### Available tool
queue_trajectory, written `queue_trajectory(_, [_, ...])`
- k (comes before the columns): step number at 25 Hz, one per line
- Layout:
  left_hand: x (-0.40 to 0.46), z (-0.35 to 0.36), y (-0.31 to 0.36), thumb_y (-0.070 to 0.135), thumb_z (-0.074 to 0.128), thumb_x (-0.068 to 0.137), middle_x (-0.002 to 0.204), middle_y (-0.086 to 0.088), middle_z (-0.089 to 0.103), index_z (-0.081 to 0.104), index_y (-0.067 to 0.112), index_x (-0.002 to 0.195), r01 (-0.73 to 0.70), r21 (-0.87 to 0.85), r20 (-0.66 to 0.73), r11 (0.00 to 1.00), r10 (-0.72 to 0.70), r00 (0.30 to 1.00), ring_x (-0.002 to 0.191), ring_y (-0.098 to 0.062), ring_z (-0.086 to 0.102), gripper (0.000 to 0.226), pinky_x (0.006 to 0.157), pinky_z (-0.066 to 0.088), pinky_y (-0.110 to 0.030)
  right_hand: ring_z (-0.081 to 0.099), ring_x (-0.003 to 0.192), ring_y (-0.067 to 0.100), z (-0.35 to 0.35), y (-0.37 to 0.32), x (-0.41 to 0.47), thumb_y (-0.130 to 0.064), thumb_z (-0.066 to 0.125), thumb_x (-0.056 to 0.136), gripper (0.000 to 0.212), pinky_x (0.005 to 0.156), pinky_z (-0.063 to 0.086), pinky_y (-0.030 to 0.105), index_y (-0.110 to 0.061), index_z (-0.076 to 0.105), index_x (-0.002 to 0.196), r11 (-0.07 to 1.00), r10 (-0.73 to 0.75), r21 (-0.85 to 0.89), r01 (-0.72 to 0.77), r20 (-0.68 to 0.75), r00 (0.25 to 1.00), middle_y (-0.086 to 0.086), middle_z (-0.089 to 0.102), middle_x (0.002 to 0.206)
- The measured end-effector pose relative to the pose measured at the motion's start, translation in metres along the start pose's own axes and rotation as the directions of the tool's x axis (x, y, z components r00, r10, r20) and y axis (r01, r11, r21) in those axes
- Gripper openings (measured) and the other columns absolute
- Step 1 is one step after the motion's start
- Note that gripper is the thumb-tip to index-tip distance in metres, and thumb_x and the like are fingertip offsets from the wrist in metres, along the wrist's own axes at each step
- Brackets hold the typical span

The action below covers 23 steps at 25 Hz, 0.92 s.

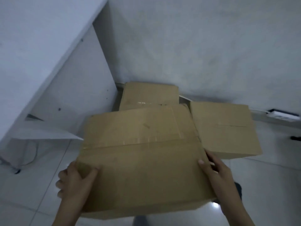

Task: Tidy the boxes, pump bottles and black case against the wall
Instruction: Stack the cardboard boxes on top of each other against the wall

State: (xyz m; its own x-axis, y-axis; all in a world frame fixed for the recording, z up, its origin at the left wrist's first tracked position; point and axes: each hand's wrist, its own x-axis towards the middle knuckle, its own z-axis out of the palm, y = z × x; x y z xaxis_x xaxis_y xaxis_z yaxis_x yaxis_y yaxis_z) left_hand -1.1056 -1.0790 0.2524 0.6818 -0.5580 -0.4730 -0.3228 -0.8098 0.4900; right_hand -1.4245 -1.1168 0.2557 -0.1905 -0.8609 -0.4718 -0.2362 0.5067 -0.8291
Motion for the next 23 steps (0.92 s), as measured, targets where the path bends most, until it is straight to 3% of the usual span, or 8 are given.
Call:
queue_trajectory(3, [0.002, -0.013, 0.048, 0.043, 0.066, 0.061, 0.144, -0.022, 0.025, 0.03, 0.011, 0.14, -0.129, -0.116, -0.007, 0.985, 0.129, 0.992, 0.133, -0.042, 0.025, 0.093, 0.109, 0.022, -0.05, 0.056, 0.093, 0.014, -0.009, -0.04, 0.017, -0.017, 0.057, 0.088, 0.04, 0.068, 0.042, 0.018, -0.02, 0.054, 0.128, 0.983, -0.185, -0.007, 0.185, -0.075, 0.98, 0.0, 0.058, 0.116])
queue_trajectory(6, [0.027, -0.004, 0.087, 0.042, 0.06, 0.048, 0.145, -0.02, 0.026, 0.029, 0.018, 0.142, -0.249, -0.19, -0.019, 0.95, 0.25, 0.968, 0.135, -0.038, 0.026, 0.101, 0.111, 0.024, -0.046, 0.054, 0.092, -0.001, -0.011, -0.059, 0.06, -0.019, 0.054, 0.091, 0.038, 0.072, 0.042, 0.015, -0.021, 0.052, 0.129, 0.952, -0.307, -0.031, 0.305, -0.096, 0.947, -0.004, 0.058, 0.116])
queue_trajectory(8, [0.059, 0.013, 0.113, 0.043, 0.066, 0.047, 0.147, -0.015, 0.028, 0.028, 0.021, 0.144, -0.315, -0.219, 0.028, 0.923, 0.329, 0.944, 0.137, -0.034, 0.027, 0.107, 0.113, 0.026, -0.046, 0.056, 0.099, 0.004, -0.009, -0.06, 0.097, -0.016, 0.05, 0.093, 0.038, 0.081, 0.044, 0.019, -0.016, 0.05, 0.131, 0.94, -0.341, -0.018, 0.342, -0.115, 0.933, -0.001, 0.058, 0.123])
queue_trajectory(11, [0.111, 0.044, 0.145, 0.05, 0.074, 0.044, 0.15, -0.004, 0.032, 0.027, 0.025, 0.144, -0.365, -0.292, 0.124, 0.884, 0.413, 0.902, 0.137, -0.025, 0.033, 0.113, 0.112, 0.032, -0.048, 0.05, 0.119, 0.018, -0.004, -0.051, 0.149, -0.006, 0.046, 0.094, 0.043, 0.096, 0.04, 0.028, -0.008, 0.043, 0.136, 0.948, -0.31, 0.032, 0.316, -0.127, 0.942, 0.008, 0.052, 0.136])
queue_trajectory(13, [0.135, 0.062, 0.158, 0.042, 0.079, 0.052, 0.151, -0.003, 0.032, 0.028, 0.025, 0.144, -0.384, -0.295, 0.158, 0.875, 0.441, 0.883, 0.137, -0.022, 0.033, 0.107, 0.112, 0.032, -0.046, 0.047, 0.124, 0.018, 0.0, -0.043, 0.175, -0.003, 0.044, 0.094, 0.045, 0.095, 0.04, 0.022, -0.007, 0.039, 0.139, 0.959, -0.265, 0.078, 0.272, -0.088, 0.96, 0.007, 0.047, 0.14])
queue_trajectory(15, [0.146, 0.078, 0.166, 0.023, 0.08, 0.066, 0.151, -0.006, 0.026, 0.028, 0.02, 0.145, -0.407, -0.264, 0.138, 0.875, 0.452, 0.881, 0.137, -0.024, 0.031, 0.095, 0.114, 0.029, -0.043, 0.046, 0.124, 0.017, 0.002, -0.036, 0.193, -0.004, 0.044, 0.094, 0.046, 0.087, 0.044, 0.009, -0.008, 0.037, 0.14, 0.954, -0.271, 0.113, 0.277, -0.065, 0.96, 0.006, 0.046, 0.141])
queue_trajectory(17, [0.152, 0.087, 0.171, 0.012, 0.075, 0.073, 0.151, -0.009, 0.022, 0.027, 0.017, 0.145, -0.43, -0.229, 0.077, 0.873, 0.457, 0.886, 0.137, -0.026, 0.03, 0.087, 0.114, 0.028, -0.041, 0.045, 0.128, 0.018, 0.004, -0.034, 0.208, -0.005, 0.045, 0.094, 0.047, 0.088, 0.042, 0.005, -0.008, 0.036, 0.14, 0.95, -0.271, 0.146, 0.276, -0.054, 0.961, 0.007, 0.045, 0.143])
queue_trajectory(23, [0.184, 0.093, 0.184, 0.014, 0.074, 0.074, 0.152, -0.009, 0.024, 0.027, 0.015, 0.145, -0.47, -0.185, -0.007, 0.863, 0.477, 0.879, 0.137, -0.027, 0.03, 0.085, 0.114, 0.026, -0.039, 0.045, 0.124, 0.014, 0.015, -0.052, 0.239, -0.005, 0.043, 0.095, 0.049, 0.083, 0.043, -0.001, -0.01, 0.033, 0.142, 0.94, -0.256, 0.233, 0.248, 0.006, 0.967, 0.003, 0.045, 0.14])
